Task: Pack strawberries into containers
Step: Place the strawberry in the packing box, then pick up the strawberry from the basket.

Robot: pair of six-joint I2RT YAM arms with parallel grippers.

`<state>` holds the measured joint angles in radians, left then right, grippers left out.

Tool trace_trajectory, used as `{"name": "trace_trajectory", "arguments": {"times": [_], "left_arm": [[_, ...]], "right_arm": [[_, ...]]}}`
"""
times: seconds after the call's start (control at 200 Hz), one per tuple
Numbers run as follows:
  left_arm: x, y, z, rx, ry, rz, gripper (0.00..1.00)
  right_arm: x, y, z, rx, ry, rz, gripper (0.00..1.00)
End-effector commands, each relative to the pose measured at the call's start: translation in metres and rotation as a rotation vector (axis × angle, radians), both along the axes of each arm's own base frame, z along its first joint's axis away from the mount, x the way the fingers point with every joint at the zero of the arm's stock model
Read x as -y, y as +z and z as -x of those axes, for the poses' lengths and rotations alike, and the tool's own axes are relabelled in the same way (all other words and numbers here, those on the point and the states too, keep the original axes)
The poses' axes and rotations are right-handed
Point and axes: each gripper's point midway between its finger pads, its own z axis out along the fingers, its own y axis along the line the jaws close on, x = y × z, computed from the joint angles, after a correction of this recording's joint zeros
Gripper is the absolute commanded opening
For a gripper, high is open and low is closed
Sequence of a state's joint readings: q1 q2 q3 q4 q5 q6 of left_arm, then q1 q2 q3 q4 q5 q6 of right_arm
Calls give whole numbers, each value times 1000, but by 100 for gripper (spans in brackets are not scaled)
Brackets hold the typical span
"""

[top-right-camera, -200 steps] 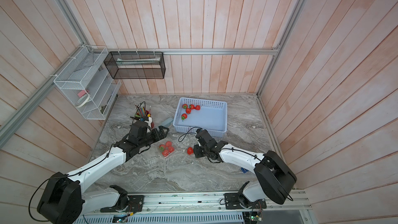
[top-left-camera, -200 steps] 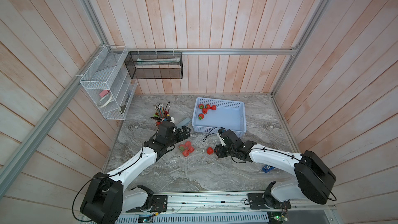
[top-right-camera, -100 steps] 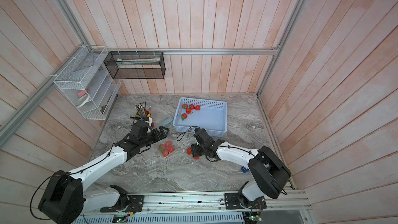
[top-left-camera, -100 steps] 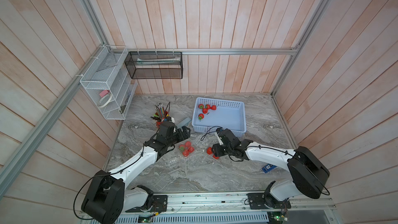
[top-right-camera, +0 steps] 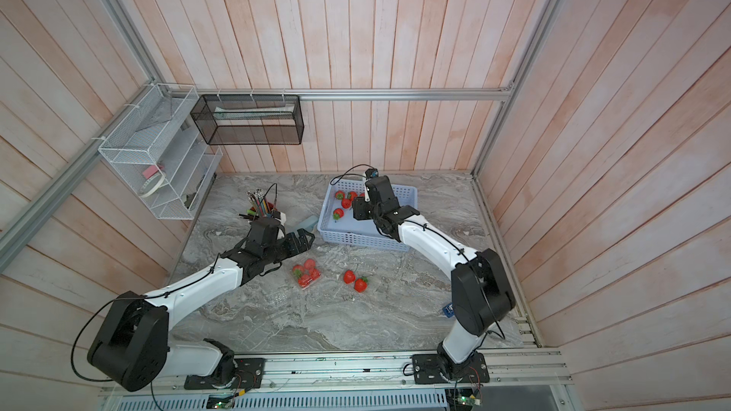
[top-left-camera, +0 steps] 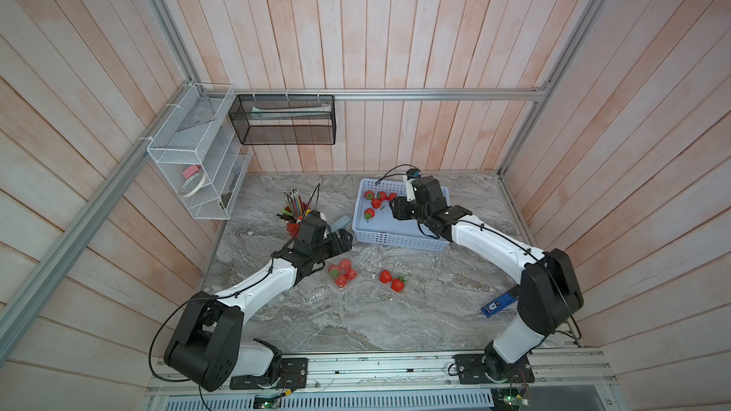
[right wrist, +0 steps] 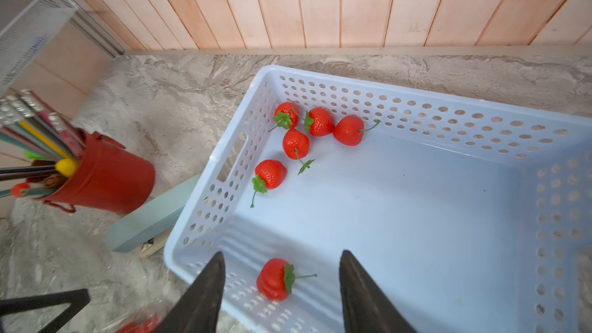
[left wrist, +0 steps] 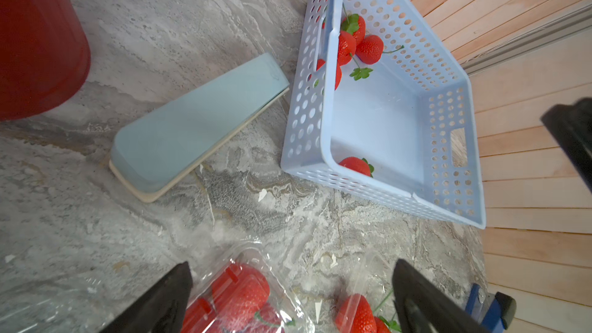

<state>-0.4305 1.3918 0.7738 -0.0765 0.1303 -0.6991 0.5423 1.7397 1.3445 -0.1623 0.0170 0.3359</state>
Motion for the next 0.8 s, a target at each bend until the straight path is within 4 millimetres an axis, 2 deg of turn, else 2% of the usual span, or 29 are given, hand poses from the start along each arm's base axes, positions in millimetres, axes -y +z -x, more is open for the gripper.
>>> {"name": "trace_trajectory", "arguments": {"times": [0.0, 0.52, 0.69, 0.795], "left_arm": [[5, 12, -18, 56, -19, -14, 100], [23, -7, -47, 28, -66, -41, 99], [28, -10, -50, 13, -82, -36, 99], [28, -15, -51, 0, -84, -44, 99]], "right_arm": [[-6, -33, -7, -91, 70, 60, 58], [-38, -93, -112, -47, 80, 134, 56], [-48, -114, -127, -58, 89, 134, 54], [-55, -129, -125, -91, 108, 112, 52]]}}
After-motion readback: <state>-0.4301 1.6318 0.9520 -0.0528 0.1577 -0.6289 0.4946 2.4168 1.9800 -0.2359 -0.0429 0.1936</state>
